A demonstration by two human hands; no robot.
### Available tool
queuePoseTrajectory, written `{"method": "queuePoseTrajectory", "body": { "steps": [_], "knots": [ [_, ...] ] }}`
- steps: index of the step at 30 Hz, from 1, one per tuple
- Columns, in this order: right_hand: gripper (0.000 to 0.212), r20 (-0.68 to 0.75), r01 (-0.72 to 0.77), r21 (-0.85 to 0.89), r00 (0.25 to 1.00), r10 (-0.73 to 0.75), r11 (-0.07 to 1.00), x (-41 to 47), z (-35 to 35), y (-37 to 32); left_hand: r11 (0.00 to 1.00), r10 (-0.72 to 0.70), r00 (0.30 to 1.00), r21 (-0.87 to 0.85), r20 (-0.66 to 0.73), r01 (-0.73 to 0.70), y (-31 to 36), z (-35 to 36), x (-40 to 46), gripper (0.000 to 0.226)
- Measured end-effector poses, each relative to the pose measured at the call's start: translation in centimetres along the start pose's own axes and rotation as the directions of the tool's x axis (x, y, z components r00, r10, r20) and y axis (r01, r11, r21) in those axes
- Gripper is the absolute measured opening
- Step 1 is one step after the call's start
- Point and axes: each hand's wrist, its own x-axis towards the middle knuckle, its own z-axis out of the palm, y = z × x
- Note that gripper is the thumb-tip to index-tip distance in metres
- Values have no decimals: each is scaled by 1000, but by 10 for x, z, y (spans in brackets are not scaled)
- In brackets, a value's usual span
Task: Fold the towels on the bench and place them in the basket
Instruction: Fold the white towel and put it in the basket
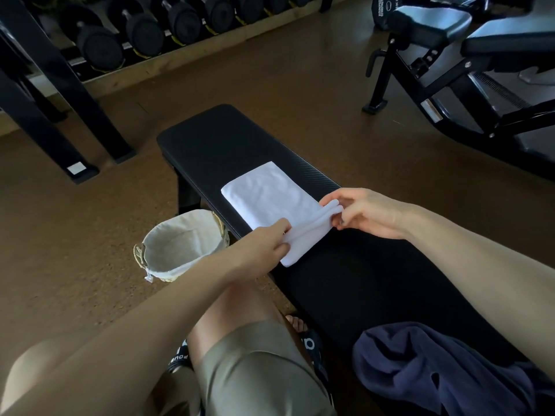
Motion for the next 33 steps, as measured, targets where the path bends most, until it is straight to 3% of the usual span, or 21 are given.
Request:
{"method": "queuePoseTrajectory", "body": {
  "steps": [2, 6, 10, 12, 16, 19, 24, 26, 28, 29, 31, 33],
  "knots": [
    [42, -27, -26, -149, 999, 22, 988, 4, 0, -1, 999, -14, 1000, -40, -5, 14, 0, -1, -1, 6],
    [12, -128, -20, -386, 991, -32, 922, 16, 2, 4, 995, -24, 999, -96, -39, 21, -4, 0, 1, 8],
    [23, -201, 30, -353, 974, -107, 935, 26, 9, 12, 989, -75, 993, -132, -96, 62, -7, -1, 4, 7],
    [33, -232, 58, -454, 956, -181, 889, 31, 13, 17, 989, -88, 991, -124, -103, 75, -7, -1, 6, 11],
    [25, -297, 29, -662, 908, -297, 749, 39, 20, 24, 994, -108, 988, -9, -112, 108, -6, 0, 12, 13],
    [25, -344, -17, -707, 882, -323, 707, 39, 27, 29, 983, -124, 985, 122, -121, 138, -9, 1, 16, 17],
    [18, -398, -102, -781, 842, -364, 616, 44, 37, 35, 965, -189, 972, 157, -143, 210, -9, 0, 23, 10],
    [20, -394, -90, -808, 816, -422, 582, 44, 37, 36, 931, -186, 962, 276, -201, 238, -6, 1, 25, 20],
    [24, -332, -38, -871, 779, -531, 489, 42, 36, 36, 839, -99, 950, 489, -296, 240, -2, -1, 25, 38],
    [25, -253, 9, -920, 751, -610, 392, 40, 34, 36, 765, 22, 947, 615, -321, 190, 2, 0, 26, 47],
    [27, -3, 99, -990, 691, -723, 98, 43, 31, 35, 613, 254, 945, 790, -205, 7, 12, 3, 26, 54],
    [26, 222, 190, -974, 681, -697, -124, 48, 29, 32, 548, 326, 943, 828, -75, -123, 19, 6, 25, 44]
  ]
}}
